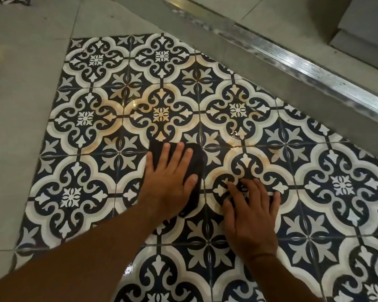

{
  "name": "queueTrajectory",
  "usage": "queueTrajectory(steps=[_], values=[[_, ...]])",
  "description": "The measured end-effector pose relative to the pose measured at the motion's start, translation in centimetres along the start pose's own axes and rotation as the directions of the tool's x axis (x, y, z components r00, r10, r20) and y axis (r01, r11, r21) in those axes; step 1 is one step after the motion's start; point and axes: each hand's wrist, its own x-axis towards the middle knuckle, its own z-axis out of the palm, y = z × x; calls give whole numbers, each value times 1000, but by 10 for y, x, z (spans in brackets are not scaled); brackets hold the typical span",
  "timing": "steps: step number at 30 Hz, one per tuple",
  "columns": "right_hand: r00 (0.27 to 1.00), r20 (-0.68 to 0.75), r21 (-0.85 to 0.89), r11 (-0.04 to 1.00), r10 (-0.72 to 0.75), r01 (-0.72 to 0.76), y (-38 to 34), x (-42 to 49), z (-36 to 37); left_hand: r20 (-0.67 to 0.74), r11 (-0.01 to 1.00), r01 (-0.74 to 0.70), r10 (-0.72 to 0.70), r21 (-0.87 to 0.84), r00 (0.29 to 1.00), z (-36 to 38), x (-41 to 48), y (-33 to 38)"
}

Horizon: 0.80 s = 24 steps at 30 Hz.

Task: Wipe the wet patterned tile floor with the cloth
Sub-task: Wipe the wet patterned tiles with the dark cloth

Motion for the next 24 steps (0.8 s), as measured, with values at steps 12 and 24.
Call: queueTrajectory(steps=[12, 24], values=[[1000, -19, 76, 997, -3, 4, 2, -2, -1, 70, 976, -203, 197, 84, 978, 1, -18, -40], [991, -123, 374, 927, 59, -9, 6, -4, -4, -31, 972, -180, 177, -150, 984, 10, -2, 78]])
